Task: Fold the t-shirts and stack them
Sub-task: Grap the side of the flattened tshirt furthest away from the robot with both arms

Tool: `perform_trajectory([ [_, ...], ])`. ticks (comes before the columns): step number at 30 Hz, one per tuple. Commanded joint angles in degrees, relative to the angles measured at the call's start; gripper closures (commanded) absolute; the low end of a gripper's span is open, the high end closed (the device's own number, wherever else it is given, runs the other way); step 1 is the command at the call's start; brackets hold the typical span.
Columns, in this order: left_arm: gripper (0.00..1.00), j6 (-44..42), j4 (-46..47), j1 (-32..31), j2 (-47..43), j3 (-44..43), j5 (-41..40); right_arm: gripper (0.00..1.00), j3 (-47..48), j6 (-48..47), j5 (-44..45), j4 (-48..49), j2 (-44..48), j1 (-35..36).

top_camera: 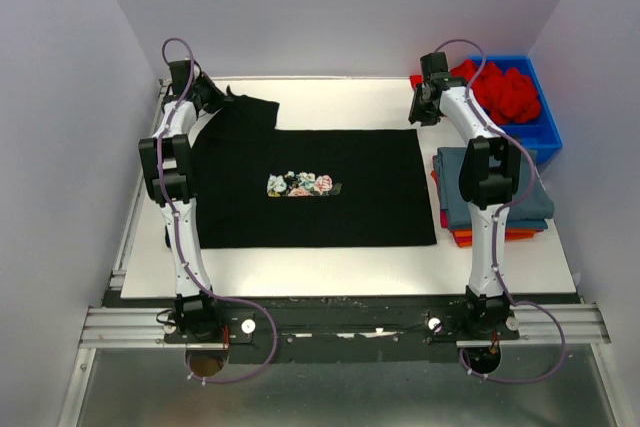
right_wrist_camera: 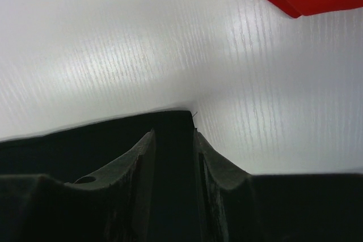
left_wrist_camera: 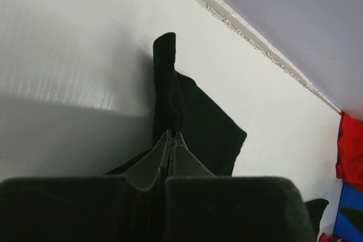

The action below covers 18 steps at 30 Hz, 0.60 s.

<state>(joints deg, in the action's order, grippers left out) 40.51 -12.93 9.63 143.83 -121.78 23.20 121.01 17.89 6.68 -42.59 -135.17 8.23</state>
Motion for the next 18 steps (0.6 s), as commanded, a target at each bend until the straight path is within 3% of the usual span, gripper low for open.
perform_trajectory([
  [1,1.0,-1.0,0.6,0.2,-3.4,0.4,-1.8,0.59,5.3,-0.5,0.1,-3.8,-4.0,-0.6],
  [4,1.0,-1.5,-0.4,0.3,-3.6,0.4,-2.6,0.59,7.8,-0.6,-0.4,-5.6,-5.6,-0.8],
  [10,1.0,-1.8,-1.0,0.2,-3.8,0.5,-2.7,0.43,10.7,0.3,-0.9,-8.7,-7.9,-1.3],
  [18,1.0,-2.1,-1.0,0.2,-3.6,0.8,-2.5,0.4,12.3,0.5,-4.9,-9.9,-9.8,-2.3],
])
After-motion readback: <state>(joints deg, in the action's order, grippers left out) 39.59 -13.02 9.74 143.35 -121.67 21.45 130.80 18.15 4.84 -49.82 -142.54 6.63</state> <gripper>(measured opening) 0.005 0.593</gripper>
